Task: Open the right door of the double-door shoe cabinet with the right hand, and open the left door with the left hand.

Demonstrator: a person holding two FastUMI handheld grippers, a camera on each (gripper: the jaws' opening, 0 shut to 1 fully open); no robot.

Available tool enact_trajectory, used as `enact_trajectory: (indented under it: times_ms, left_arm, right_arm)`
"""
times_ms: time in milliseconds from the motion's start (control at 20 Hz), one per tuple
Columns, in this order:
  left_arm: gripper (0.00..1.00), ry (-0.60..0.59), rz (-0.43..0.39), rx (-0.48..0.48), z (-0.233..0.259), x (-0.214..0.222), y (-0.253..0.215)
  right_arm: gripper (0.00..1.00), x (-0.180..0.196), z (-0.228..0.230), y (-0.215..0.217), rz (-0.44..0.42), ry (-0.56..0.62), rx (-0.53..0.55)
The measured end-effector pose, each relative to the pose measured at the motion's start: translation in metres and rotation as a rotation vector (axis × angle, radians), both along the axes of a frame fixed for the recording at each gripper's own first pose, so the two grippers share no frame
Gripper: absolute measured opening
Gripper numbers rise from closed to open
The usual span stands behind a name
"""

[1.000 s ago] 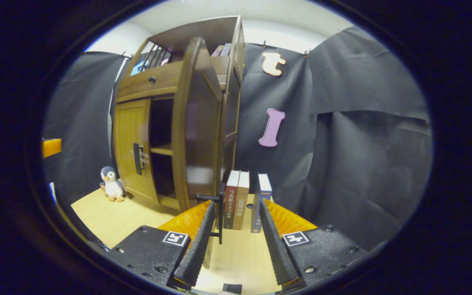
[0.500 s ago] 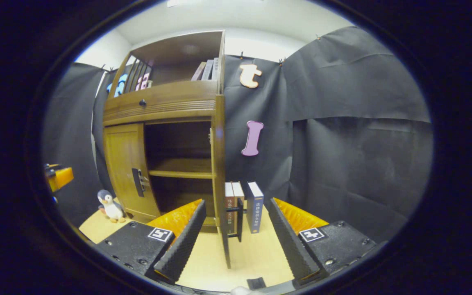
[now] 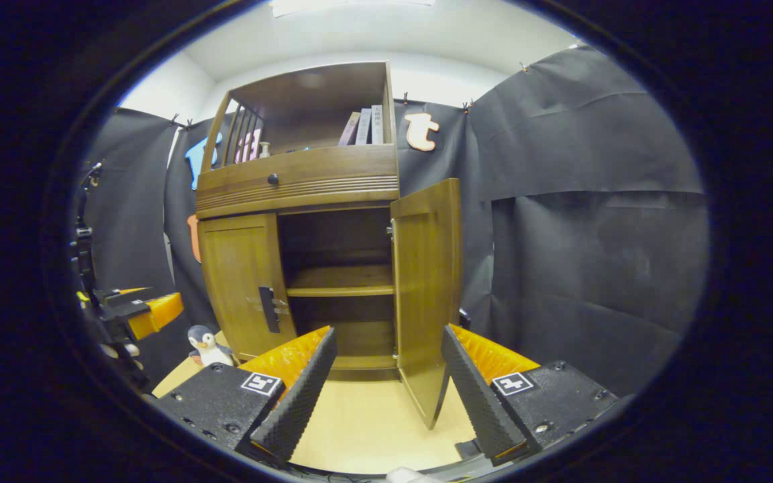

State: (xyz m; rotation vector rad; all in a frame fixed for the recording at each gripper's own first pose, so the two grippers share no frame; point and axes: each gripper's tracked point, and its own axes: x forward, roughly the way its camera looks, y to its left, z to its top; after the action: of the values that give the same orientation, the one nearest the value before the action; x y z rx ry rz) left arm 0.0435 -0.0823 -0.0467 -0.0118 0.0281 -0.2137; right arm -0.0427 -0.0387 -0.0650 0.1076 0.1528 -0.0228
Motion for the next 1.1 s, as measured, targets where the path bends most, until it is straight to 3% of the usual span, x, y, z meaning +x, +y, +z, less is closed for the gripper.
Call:
enact_trajectory:
  times_ms: [400,700,1100]
  left_arm:
    - [0.95,-0.012,-0.06,-0.03,-0.026,0.094,-0.042]
    - [0.95,0.029,-0.054,-0.008,-0.069,0.167,-0.068]
    - [0.94,0.05,-0.063,0.005,-0.096,0.226,-0.091]
  right_arm:
    - [0.99,-0.014,0.014,0.021,-0.021,-0.007,-0.028]
    - [0.99,-0.012,0.014,0.016,-0.082,0.023,-0.064]
    - [1.0,-0.019,0.005,0.008,-0.141,0.076,-0.082]
